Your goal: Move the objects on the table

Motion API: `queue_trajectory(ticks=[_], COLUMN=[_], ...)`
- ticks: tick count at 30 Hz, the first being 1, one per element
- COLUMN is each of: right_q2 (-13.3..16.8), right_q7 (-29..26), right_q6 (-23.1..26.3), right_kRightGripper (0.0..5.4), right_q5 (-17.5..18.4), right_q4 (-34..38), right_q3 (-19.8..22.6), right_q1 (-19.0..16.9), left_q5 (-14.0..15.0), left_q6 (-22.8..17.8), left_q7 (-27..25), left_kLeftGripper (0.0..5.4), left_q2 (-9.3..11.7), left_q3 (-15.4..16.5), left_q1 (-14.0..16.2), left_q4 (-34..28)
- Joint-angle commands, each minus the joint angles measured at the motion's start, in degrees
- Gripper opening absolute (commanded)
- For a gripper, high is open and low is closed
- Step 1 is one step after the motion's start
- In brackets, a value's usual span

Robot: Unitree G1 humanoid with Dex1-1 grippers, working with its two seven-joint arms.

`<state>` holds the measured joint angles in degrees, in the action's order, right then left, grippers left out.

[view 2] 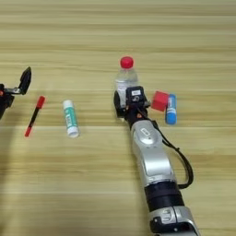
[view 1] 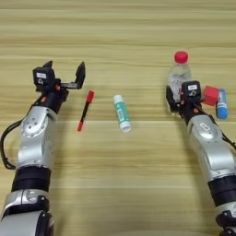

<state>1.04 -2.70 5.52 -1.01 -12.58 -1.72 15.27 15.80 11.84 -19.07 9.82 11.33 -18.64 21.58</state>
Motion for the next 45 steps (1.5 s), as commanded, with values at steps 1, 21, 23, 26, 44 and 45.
queue_trajectory(ticks=[1,21,23,26,44,45], right_q2=[-0.2,0.0,0.0,0.0,-0.3,-0.3], right_q7=[-0.2,-0.4,-0.4,-0.4,-0.8,-0.8], right_q6=[1.5,2.0,2.0,2.0,3.4,3.5], right_kRightGripper=[3.46,5.38,5.38,5.38,5.38,5.38], right_q5=[-0.2,-0.1,0.0,0.0,0.4,0.5], right_q4=[-1.3,-1.4,-1.4,-1.4,-0.3,-0.2], right_q3=[-0.5,-0.9,-0.9,-0.9,-1.3,-1.2], right_q1=[-0.7,-0.7,-0.7,-0.7,-1.7,-1.7], left_q5=[-0.1,0.0,0.0,0.0,-0.3,-0.3], left_q6=[0.0,0.0,0.0,0.0,0.1,0.1], left_q7=[0.2,0.2,0.2,0.2,0.5,0.5], left_kLeftGripper=[5.4,5.4,5.4,5.4,5.4,5.4], left_q2=[0.1,0.1,0.1,0.1,0.2,0.2], left_q3=[0.1,0.1,0.1,0.1,0.1,0.1], left_q1=[-0.4,-0.4,-0.4,-0.4,-0.5,-0.5], left_q4=[-0.6,-0.7,-0.7,-0.7,-0.5,-0.5])
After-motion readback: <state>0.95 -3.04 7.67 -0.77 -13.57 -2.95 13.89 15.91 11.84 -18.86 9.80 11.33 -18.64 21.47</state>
